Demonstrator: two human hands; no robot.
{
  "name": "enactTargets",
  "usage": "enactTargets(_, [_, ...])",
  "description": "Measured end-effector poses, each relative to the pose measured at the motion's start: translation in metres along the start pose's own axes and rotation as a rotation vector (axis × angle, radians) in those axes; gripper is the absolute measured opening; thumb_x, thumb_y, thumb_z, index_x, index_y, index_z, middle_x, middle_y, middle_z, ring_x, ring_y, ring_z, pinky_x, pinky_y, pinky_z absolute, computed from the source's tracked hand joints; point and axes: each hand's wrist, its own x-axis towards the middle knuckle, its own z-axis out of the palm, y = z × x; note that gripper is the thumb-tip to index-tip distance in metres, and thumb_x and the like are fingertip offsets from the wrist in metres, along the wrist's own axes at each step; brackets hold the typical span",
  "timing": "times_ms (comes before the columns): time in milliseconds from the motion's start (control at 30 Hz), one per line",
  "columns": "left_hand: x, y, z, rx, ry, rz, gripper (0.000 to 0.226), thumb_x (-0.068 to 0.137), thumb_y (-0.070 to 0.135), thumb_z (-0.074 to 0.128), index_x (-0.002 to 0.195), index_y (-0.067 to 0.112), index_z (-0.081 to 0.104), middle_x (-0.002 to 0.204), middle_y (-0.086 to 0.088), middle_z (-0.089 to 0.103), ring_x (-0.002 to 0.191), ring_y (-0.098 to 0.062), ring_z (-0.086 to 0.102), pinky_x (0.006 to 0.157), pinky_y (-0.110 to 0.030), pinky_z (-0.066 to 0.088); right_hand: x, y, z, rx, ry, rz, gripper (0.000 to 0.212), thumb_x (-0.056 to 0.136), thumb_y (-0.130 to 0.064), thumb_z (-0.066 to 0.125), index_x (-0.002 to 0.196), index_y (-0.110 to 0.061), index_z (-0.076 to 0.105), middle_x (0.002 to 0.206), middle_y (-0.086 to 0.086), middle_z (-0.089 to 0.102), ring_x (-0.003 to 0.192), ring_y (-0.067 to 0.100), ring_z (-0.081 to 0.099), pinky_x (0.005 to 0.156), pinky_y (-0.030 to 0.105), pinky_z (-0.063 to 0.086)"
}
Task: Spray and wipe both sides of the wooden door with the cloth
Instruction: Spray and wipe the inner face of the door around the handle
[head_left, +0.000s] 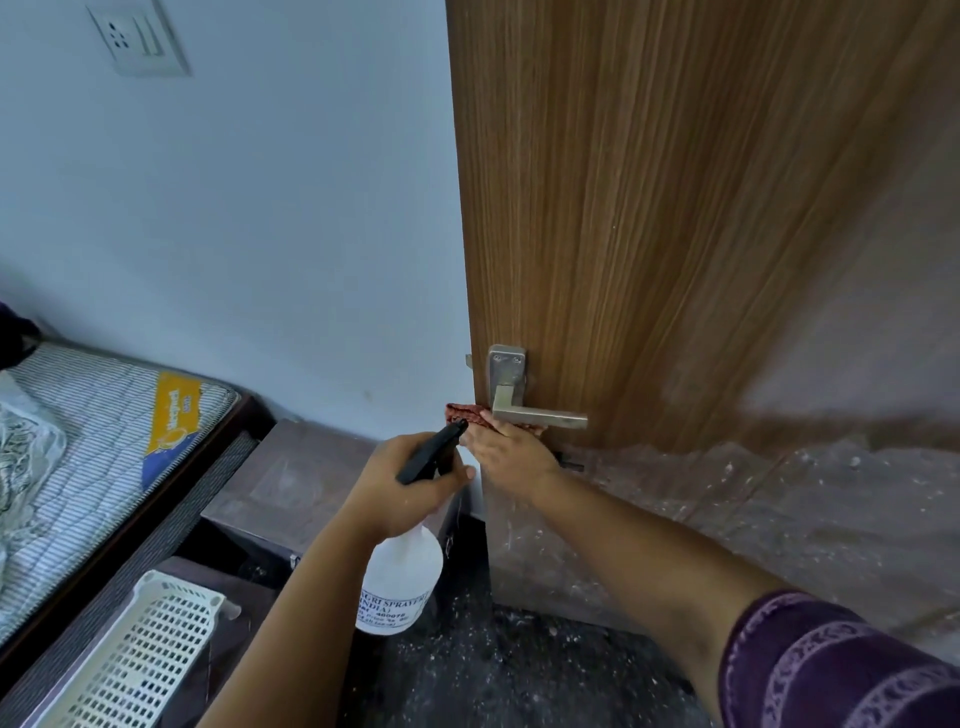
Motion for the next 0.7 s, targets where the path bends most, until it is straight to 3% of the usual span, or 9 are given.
enactTargets(133, [0.01,0.009,0.013,-0.031,-0.036,0.0,0.024,0.084,0.028,0.079,0.084,0.008,0.067,0.076,-0.02,0.064,0.058,-0.02,0.057,0.062,-0.051,0.054,-0.062,0.022,0.034,-0.009,-0.028,-0.04,0.066,0.101,-0.025,0.037,0.157,-0.011,0.005,0.165,-0.003,0.012,0.15,0.016,0.016,0.121,0.04,0.012])
enactTargets(200, [0.016,0.015,0.023,-0.041,-0.073,0.01,0.017,0.086,0.022,0.078,0.085,0.009,0.067,0.077,-0.02,0.065,0.056,-0.019,0.059,0.061,-0.049,0.053,-0.096,0.039,0.053,-0.024,0.128,-0.015,0.065,0.093,-0.023,0.045,0.152,-0.011,0.021,0.159,-0.006,0.032,0.141,0.014,0.036,0.118,0.04,0.016])
enactTargets(267, [0.021,0.02,0.032,-0.04,-0.098,0.029,0.011,0.086,0.021,0.078,0.083,0.016,0.068,0.075,-0.014,0.067,0.058,-0.019,0.06,0.065,-0.048,0.055,-0.136,0.055,0.074,-0.023,0.048,-0.017,0.069,0.08,-0.022,0.058,0.146,-0.012,0.039,0.148,-0.007,0.049,0.128,0.015,0.048,0.117,0.041,0.017])
enactTargets(367, [0.025,0.028,0.048,-0.065,-0.142,0.049,0.012,0.085,0.022,0.079,0.079,0.021,0.069,0.067,0.002,0.066,0.058,-0.016,0.061,0.067,-0.04,0.055,-0.211,0.069,0.111,-0.015,0.029,0.114,0.088,0.07,-0.016,0.065,0.151,-0.014,0.03,0.146,-0.002,0.051,0.123,0.022,0.044,0.115,0.049,0.017])
enactTargets(433, [0.027,0.034,0.058,-0.082,-0.164,0.058,0.012,0.084,0.022,0.08,0.079,0.019,0.069,0.067,0.006,0.067,0.061,-0.01,0.062,0.067,-0.029,0.054,-0.237,0.078,0.108,0.152,0.191,0.481,0.087,0.079,-0.018,0.052,0.157,-0.018,0.013,0.15,0.006,0.045,0.129,0.031,0.04,0.111,0.055,0.022])
enactTargets(500, [0.031,0.041,0.07,-0.068,-0.197,0.075,0.012,0.085,0.022,0.079,0.082,0.016,0.069,0.069,0.003,0.067,0.064,-0.007,0.063,0.067,-0.024,0.053,-0.23,0.075,0.092,0.483,0.466,1.014,0.072,0.092,-0.016,0.038,0.157,-0.014,0.007,0.156,0.02,0.029,0.142,0.039,0.023,0.114,0.057,0.021])
enactTargets(600, [0.036,0.053,0.087,-0.039,-0.277,0.106,0.014,0.085,0.025,0.078,0.083,0.016,0.068,0.073,-0.002,0.068,0.067,-0.012,0.063,0.071,-0.032,0.055,-0.189,0.077,0.063,0.968,0.848,1.75,0.072,0.097,-0.018,0.043,0.155,-0.001,0.004,0.162,0.019,-0.002,0.149,0.036,-0.001,0.121,0.048,0.009])
enactTargets(633, [0.037,0.058,0.091,-0.041,-0.303,0.108,0.013,0.085,0.026,0.078,0.083,0.018,0.068,0.075,-0.004,0.068,0.069,-0.014,0.064,0.073,-0.036,0.057,-0.182,0.08,0.067,1.128,0.906,1.915,0.076,0.093,-0.019,0.046,0.156,-0.003,0.006,0.162,0.013,-0.001,0.15,0.035,0.002,0.121,0.045,0.011])
enactTargets(700, [0.041,0.061,0.096,-0.058,-0.317,0.115,0.012,0.085,0.026,0.078,0.081,0.02,0.068,0.077,-0.008,0.068,0.07,-0.019,0.065,0.075,-0.04,0.057,-0.174,0.08,0.09,1.644,0.96,2.167,0.069,0.081,-0.03,0.045,0.147,-0.019,0.03,0.152,0.007,0.026,0.141,0.036,0.033,0.111,0.049,0.037])
